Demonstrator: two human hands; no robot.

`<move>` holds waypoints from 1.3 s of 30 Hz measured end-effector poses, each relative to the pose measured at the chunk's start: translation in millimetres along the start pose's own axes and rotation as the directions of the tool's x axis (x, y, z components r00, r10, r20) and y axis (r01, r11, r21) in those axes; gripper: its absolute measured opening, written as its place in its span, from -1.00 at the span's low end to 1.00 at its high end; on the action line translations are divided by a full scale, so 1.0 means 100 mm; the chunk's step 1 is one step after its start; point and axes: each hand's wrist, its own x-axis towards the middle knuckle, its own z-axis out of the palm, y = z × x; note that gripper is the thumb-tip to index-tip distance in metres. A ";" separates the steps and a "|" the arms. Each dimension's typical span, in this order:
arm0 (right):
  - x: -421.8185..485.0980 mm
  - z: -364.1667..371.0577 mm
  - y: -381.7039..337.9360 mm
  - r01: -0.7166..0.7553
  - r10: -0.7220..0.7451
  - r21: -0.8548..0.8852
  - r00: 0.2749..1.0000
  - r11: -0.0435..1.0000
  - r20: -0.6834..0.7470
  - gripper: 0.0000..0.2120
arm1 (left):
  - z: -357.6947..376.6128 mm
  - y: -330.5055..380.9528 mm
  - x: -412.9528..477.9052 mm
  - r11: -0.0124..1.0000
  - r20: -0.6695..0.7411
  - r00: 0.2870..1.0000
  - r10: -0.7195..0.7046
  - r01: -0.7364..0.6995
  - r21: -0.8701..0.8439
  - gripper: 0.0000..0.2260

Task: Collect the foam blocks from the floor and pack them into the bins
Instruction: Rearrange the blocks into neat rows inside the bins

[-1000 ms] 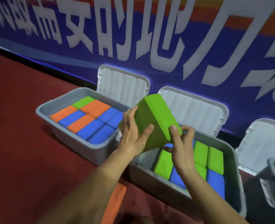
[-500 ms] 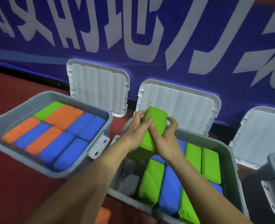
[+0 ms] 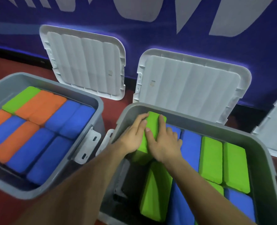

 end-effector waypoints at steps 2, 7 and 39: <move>0.06 0.15 0.02 0.002 -0.007 -0.172 1.000 0.985 -0.029 -0.32 | 0.14 -0.23 0.04 0.999 -0.009 1.000 -0.022 0.022 0.024 -0.69; 0.15 0.34 0.12 0.013 -0.029 -0.278 0.998 0.961 -0.050 -0.34 | 0.31 -0.46 0.13 0.999 -0.062 0.997 -0.043 0.044 0.018 -0.69; -2.53 1.46 -0.58 0.342 -0.390 0.273 0.909 0.899 0.148 -0.68 | -0.37 -1.37 -3.31 0.867 -0.586 0.808 0.058 0.251 0.431 -0.56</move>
